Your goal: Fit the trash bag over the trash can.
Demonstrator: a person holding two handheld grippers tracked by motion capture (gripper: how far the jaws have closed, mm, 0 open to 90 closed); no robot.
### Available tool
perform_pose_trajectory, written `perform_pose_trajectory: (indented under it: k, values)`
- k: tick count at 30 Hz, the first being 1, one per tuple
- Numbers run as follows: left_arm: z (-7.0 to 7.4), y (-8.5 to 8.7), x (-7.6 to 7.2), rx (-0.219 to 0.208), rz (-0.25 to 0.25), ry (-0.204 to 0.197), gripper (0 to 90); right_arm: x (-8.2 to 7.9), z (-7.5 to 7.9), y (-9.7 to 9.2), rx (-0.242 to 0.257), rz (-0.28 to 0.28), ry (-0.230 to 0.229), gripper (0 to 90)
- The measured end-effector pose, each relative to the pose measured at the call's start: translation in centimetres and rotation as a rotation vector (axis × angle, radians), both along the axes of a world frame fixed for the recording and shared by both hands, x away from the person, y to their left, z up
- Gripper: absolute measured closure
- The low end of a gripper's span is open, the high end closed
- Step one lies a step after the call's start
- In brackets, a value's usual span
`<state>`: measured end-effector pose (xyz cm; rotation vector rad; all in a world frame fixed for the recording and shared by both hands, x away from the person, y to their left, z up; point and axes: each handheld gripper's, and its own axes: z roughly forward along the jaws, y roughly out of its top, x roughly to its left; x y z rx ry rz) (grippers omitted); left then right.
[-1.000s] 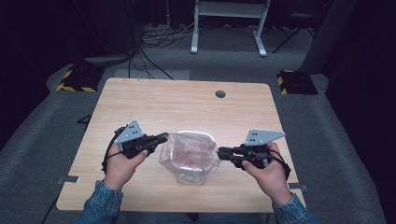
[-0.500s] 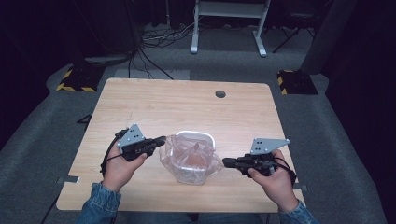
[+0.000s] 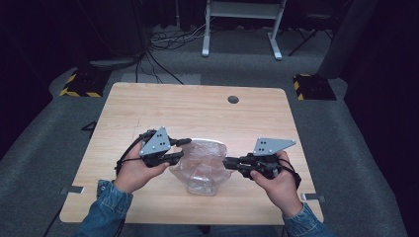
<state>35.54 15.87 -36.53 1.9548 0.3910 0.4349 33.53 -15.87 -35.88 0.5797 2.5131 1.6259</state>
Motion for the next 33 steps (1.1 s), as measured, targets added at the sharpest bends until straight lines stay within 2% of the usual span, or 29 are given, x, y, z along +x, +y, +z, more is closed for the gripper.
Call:
perform_pose_trajectory:
  k: [1, 2, 6, 8, 10, 11, 12, 13, 14, 15, 16, 18, 20, 21, 23, 24, 26, 27, 29, 31, 33]
  values:
    - [0.1, 0.0, 0.2, 0.002, 0.031, 0.000, 89.9, -0.1, 0.1, 0.0, 0.002, 0.003, -0.004, 90.0]
    - [0.2, 0.1, 0.2, 0.004, 0.056, 0.008, 90.0, -0.2, 0.2, -0.2, 0.002, 0.001, -0.008, 90.0]
    - [0.3, 0.7, 0.6, 0.068, 0.145, -0.003, 90.0, -0.5, 0.2, -1.3, 0.000, -0.014, 0.004, 90.0]
    - [0.1, 0.7, 0.6, 0.066, 0.141, 0.006, 90.0, -0.6, 0.0, -1.8, 0.014, -0.016, 0.020, 90.0]
    - [0.1, 0.4, 0.4, 0.089, 0.154, -0.018, 90.0, -0.7, -0.4, -2.0, 0.012, -0.018, 0.027, 90.0]
    - [0.1, 0.2, 0.3, 0.083, 0.144, -0.033, 90.0, -0.8, -0.5, -2.0, 0.012, -0.016, 0.031, 90.0]
    - [0.1, 0.2, 0.2, 0.054, 0.127, -0.045, 90.0, -0.9, -0.7, -2.1, 0.012, -0.016, 0.033, 90.0]
    - [0.1, 0.3, 0.3, 0.000, 0.105, -0.051, 88.3, -0.9, -0.7, -2.1, 0.014, -0.019, 0.034, 90.0]
    - [0.1, 0.4, 0.5, -0.050, 0.103, -0.048, 72.4, -0.9, -0.6, -2.2, 0.020, -0.027, 0.029, 90.0]
    - [0.1, 0.6, 0.6, -0.073, 0.105, -0.039, 55.6, -0.8, -0.5, -2.4, 0.030, -0.036, 0.023, 90.0]
    - [0.2, 0.8, 0.7, -0.088, 0.095, -0.034, 48.2, -0.7, -0.3, -2.6, 0.040, -0.046, 0.019, 90.0]
    - [0.0, 1.2, 0.9, -0.112, 0.064, 0.006, 41.7, -0.4, 0.1, -2.8, 0.067, -0.063, 0.008, 90.0]
    - [-0.4, 1.4, 1.0, -0.109, 0.059, 0.047, 37.6, -0.2, 0.3, -2.8, 0.087, -0.080, -0.006, 90.0]
    - [-0.7, 1.5, 1.1, -0.099, 0.059, 0.047, 38.0, -0.1, 0.4, -2.7, 0.093, -0.087, -0.010, 90.0]
    - [-1.1, 1.7, 1.2, -0.143, 0.025, 0.096, 41.6, 0.2, 0.3, -2.5, 0.091, -0.096, -0.006, 89.6]
    - [-1.2, 1.7, 1.3, -0.175, 0.001, 0.132, 51.9, 0.3, 0.1, -2.3, 0.086, -0.097, -0.003, 89.2]
    - [-1.1, 1.7, 1.5, -0.203, -0.001, 0.159, 72.1, 0.5, -0.2, -1.8, 0.075, -0.100, -0.008, 87.0]
    - [-1.0, 1.8, 1.7, -0.196, 0.037, 0.175, 87.5, 0.6, -0.2, -1.5, 0.068, -0.103, -0.011, 87.7]
    - [-0.9, 2.1, 1.9, -0.149, 0.144, 0.193, 90.0, 0.8, -0.2, -1.2, 0.044, -0.103, -0.035, 90.0]
    - [-0.9, 2.4, 1.9, -0.125, 0.190, 0.189, 90.0, 0.7, -0.2, -1.1, 0.039, -0.094, -0.024, 90.0]
    - [-0.9, 2.7, 1.7, -0.088, 0.220, 0.162, 90.0, 0.6, -0.2, -1.4, 0.029, -0.090, -0.019, 90.0]
